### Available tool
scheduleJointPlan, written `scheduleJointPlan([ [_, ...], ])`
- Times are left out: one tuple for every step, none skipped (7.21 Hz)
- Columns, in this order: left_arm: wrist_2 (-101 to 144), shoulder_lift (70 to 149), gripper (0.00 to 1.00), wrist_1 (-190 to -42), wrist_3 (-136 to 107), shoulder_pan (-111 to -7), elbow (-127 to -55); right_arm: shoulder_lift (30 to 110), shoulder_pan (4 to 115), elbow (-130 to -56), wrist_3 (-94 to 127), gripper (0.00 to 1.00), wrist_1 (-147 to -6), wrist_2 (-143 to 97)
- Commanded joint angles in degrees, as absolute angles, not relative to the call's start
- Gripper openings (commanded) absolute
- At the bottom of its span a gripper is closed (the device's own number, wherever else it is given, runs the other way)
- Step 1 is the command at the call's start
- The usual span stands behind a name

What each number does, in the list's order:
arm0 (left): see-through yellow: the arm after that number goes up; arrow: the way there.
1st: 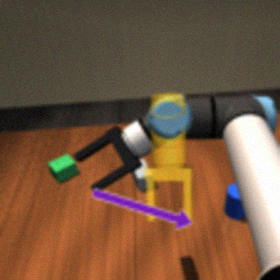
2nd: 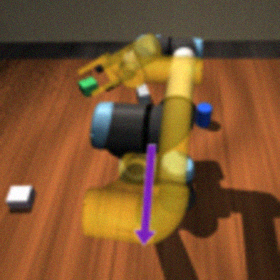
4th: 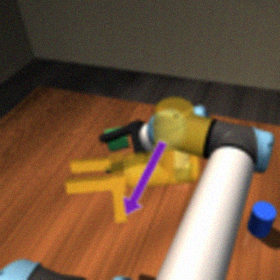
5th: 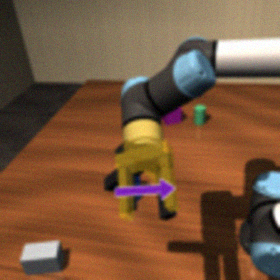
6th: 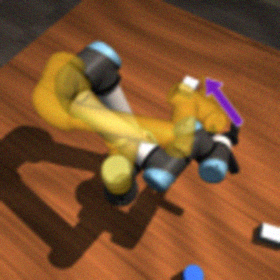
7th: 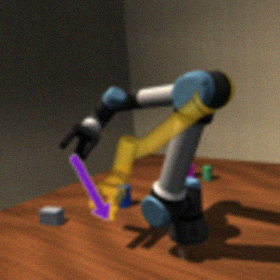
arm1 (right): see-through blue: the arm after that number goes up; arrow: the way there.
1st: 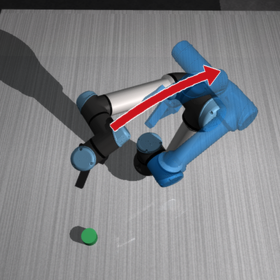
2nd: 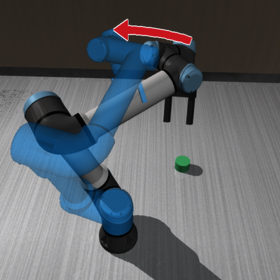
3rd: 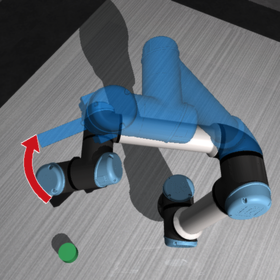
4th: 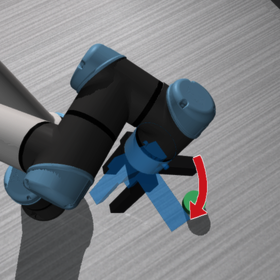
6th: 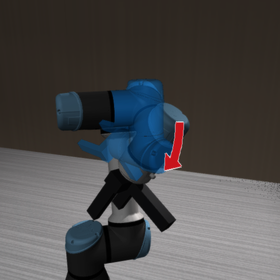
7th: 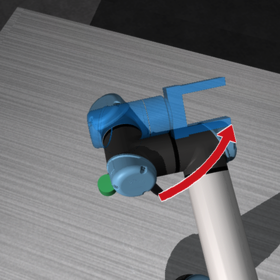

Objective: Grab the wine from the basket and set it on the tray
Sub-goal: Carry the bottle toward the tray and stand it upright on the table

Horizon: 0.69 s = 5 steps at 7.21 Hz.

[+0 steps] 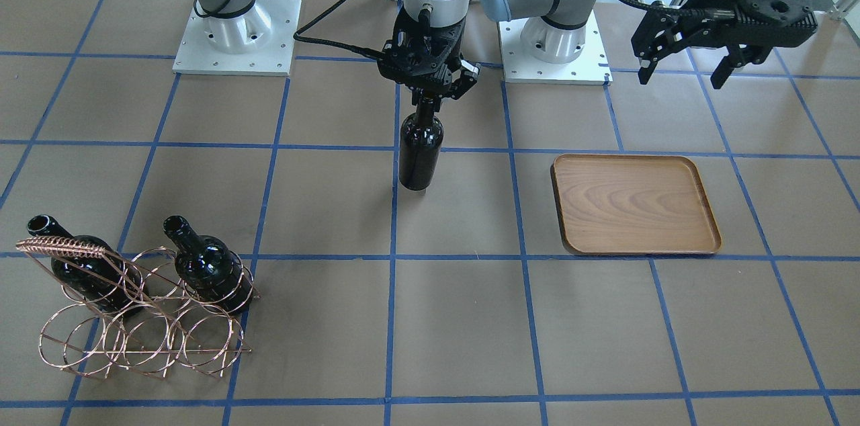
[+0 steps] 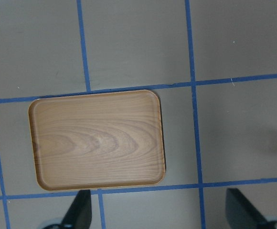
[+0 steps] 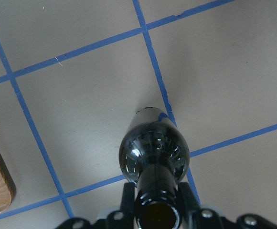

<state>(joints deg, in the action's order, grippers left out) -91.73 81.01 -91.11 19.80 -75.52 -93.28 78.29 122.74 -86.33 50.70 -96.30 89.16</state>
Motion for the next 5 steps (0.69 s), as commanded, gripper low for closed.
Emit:
scheduleJointPlan([
  [-91.7,80.9,1.00,-91.3,20.6,-75.1,-93.3,78.0,122.8,-86.4,50.6,0.75,-96.4,89.1],
  [-91.7,80.9,1.00,-91.3,20.6,-75.3,-93.3,77.7,122.8,-86.4,50.4,1.00,-96.2,89.4],
  [-91.6,80.8,1.00,-91.3,20.6,-75.3,-93.3,77.8,122.7,-86.5,49.8,1.00,-96.3,89.7],
  [-91.5,80.9,1.00,-91.3,20.5,-75.4,-93.4,78.4,121.7,-85.7,45.9,1.00,-96.3,89.9],
  [-91.6,80.8,1.00,-91.3,20.4,-75.6,-93.4,79.7,120.8,-85.5,43.8,1.00,-96.5,90.6],
])
